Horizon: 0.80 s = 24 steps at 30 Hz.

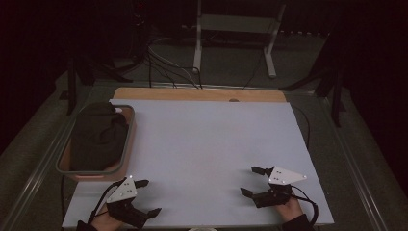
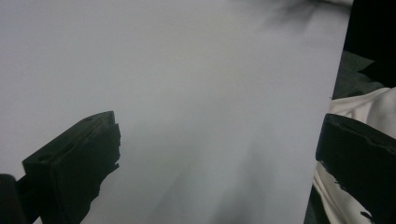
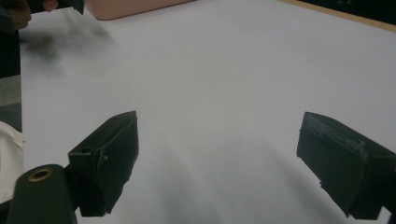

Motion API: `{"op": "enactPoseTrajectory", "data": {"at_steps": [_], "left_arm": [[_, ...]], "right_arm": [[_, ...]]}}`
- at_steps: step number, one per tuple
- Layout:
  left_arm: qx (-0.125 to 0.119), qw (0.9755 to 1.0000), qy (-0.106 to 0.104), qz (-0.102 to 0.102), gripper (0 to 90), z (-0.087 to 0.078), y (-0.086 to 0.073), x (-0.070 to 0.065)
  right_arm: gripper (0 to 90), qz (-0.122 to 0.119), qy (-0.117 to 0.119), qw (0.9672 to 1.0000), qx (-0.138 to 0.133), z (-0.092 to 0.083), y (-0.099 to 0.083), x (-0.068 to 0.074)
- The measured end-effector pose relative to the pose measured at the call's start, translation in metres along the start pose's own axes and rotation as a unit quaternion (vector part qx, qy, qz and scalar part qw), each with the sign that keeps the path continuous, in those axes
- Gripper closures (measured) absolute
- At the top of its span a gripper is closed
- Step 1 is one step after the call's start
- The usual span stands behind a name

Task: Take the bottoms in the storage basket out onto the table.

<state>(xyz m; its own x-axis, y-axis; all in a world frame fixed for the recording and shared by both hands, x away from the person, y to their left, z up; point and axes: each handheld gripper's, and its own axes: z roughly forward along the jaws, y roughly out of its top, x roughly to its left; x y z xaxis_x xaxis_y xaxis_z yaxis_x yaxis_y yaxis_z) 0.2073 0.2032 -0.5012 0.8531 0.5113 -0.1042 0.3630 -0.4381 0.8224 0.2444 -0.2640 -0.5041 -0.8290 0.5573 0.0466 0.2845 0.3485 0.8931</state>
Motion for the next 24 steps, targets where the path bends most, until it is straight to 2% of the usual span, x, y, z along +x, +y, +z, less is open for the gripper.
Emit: {"op": "enactPoseTrajectory", "data": {"at_steps": [4,10,24], "left_arm": [[0.001,1.0,0.0,0.0,0.4,0.0005,0.0009,0.0001],[0.001,1.0,-0.002,0.0,0.4,0.0014,0.0014,0.0009],[0.005,1.0,-0.008,0.001,0.4,0.0019,0.0036,-0.0001]], "right_arm": [[13.0,-0.003,0.001,1.0,0.005,0.0006,-0.001,-0.0004],[12.9,0.001,-0.001,1.0,-0.009,-0.0021,-0.0011,-0.0005],[13.0,0.002,-0.002,0.9999,-0.011,-0.0032,-0.0004,-0.0013]]}}
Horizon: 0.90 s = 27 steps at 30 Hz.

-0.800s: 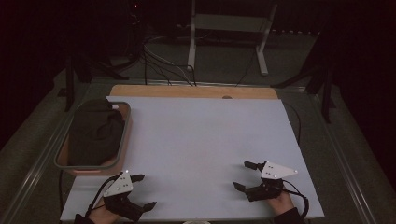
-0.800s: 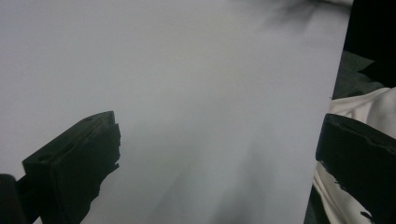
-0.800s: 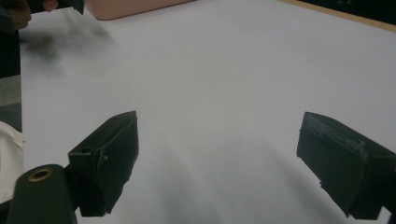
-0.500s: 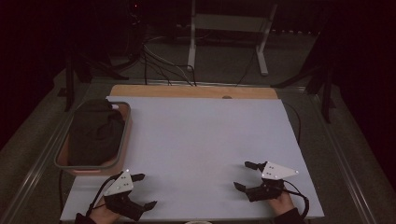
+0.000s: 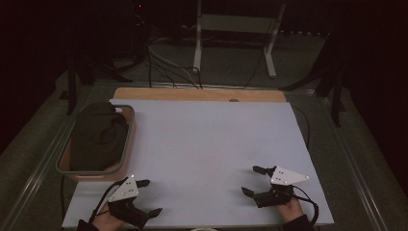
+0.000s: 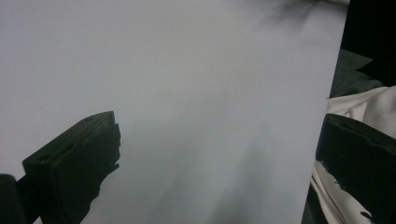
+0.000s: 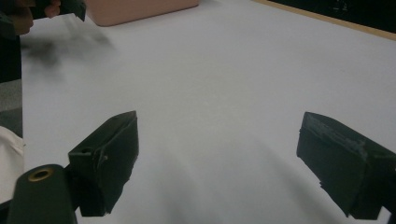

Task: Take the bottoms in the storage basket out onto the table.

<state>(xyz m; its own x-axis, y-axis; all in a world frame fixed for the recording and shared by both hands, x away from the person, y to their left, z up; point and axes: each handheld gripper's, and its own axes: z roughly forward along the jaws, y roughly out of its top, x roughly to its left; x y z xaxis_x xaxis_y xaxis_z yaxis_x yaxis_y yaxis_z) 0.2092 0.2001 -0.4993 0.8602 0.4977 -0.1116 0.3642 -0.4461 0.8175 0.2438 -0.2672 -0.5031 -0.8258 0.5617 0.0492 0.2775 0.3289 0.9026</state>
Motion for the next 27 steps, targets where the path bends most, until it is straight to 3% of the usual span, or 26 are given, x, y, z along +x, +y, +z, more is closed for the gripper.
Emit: {"op": "enactPoseTrajectory", "data": {"at_steps": [8,11,20,27], "left_arm": [[0.007,0.9997,-0.021,0.008,0.4,0.002,0.006,-0.002],[0.01,0.9996,-0.02,0.019,0.4,0.002,0.008,-0.005],[0.01,0.9991,-0.034,0.021,0.3,-0.006,0.02,-0.008],[0.023,0.9983,-0.043,0.031,0.3,-0.01,0.031,-0.009]], "right_arm": [[13.0,-0.002,-0.003,1.0,-0.003,-0.002,0.001,0.002],[13.0,0.0,-0.003,1.0,-0.007,-0.003,0.001,0.002],[13.0,-0.002,-0.004,0.9999,-0.012,-0.003,0.002,0.004],[13.1,0.0,-0.004,0.9999,-0.015,-0.004,0.003,0.005]]}}
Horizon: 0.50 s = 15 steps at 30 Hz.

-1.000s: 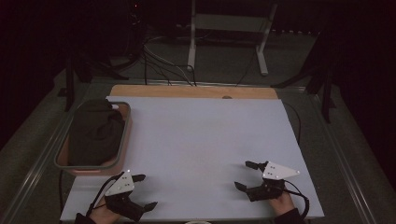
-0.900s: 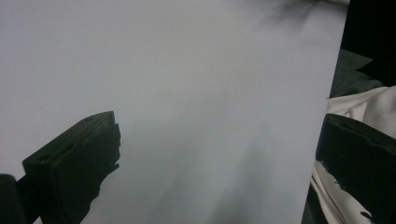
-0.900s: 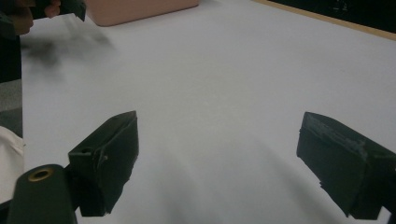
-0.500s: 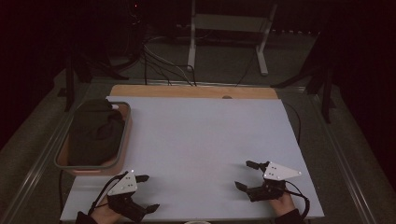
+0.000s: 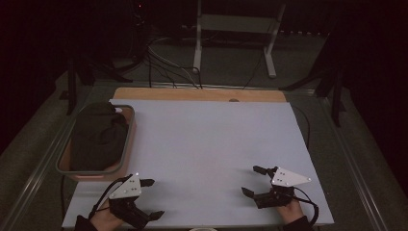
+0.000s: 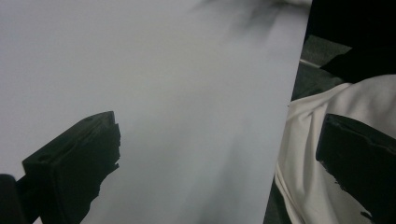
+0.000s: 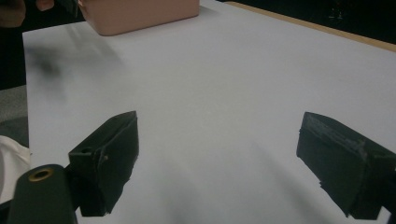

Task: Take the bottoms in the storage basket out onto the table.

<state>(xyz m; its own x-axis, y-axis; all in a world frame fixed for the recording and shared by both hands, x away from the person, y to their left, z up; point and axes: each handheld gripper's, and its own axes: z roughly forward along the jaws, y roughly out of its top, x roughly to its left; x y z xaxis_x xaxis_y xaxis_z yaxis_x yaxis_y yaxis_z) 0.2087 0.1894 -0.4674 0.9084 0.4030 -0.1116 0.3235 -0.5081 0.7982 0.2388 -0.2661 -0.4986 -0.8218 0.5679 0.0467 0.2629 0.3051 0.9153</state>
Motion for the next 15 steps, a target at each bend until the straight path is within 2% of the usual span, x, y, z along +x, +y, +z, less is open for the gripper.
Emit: {"op": "enactPoseTrajectory", "data": {"at_steps": [5,15], "left_arm": [[0.004,1.0,-0.007,0.006,0.3,-0.002,0.007,0.0],[0.017,0.9994,-0.028,0.004,0.3,-0.005,0.018,0.002]], "right_arm": [[13.1,-0.003,0.0,1.0,0.0,0.0,0.0,0.001],[13.1,0.002,0.001,0.9999,-0.011,-0.003,0.001,0.003]]}}
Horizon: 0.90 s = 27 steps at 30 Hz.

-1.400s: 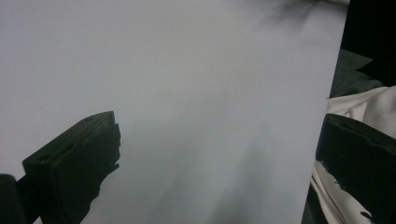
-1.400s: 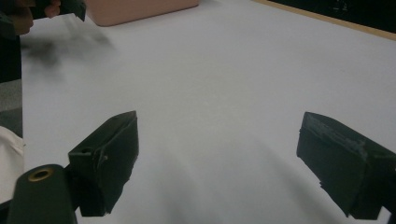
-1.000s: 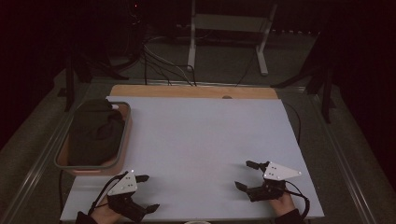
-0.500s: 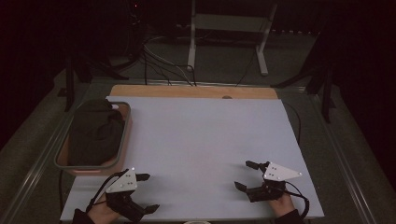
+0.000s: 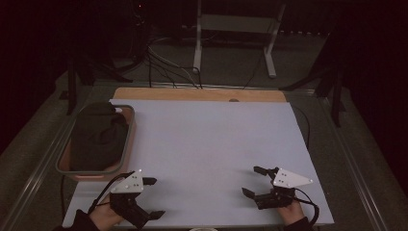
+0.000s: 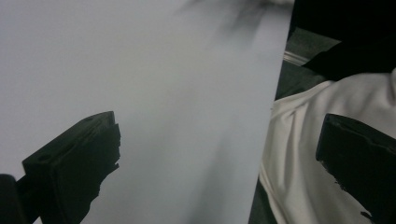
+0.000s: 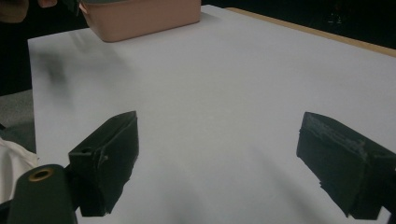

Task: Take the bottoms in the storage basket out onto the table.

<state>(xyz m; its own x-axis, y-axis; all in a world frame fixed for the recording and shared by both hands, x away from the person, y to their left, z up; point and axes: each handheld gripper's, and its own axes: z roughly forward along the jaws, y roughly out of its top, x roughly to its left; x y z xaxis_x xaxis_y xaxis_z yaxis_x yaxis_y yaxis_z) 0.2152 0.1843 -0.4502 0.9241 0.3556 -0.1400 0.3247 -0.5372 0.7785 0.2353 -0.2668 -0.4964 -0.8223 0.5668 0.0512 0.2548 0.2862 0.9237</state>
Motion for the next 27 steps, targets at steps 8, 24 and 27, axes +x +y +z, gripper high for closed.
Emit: {"op": "enactPoseTrajectory", "data": {"at_steps": [8,24,27], "left_arm": [[0.001,1.0,0.004,-0.004,0.3,-0.009,0.008,0.007],[-0.006,0.9989,0.046,-0.004,0.3,-0.035,0.022,0.027],[-0.007,0.9983,0.057,-0.003,0.3,-0.038,0.024,0.03]], "right_arm": [[13.1,0.001,0.0,1.0,-0.001,0.0,0.0,0.0],[13.1,0.0,-0.001,1.0,0.0,-0.001,0.0,0.0],[13.1,-0.001,0.0,1.0,0.0,0.0,0.001,0.0]]}}
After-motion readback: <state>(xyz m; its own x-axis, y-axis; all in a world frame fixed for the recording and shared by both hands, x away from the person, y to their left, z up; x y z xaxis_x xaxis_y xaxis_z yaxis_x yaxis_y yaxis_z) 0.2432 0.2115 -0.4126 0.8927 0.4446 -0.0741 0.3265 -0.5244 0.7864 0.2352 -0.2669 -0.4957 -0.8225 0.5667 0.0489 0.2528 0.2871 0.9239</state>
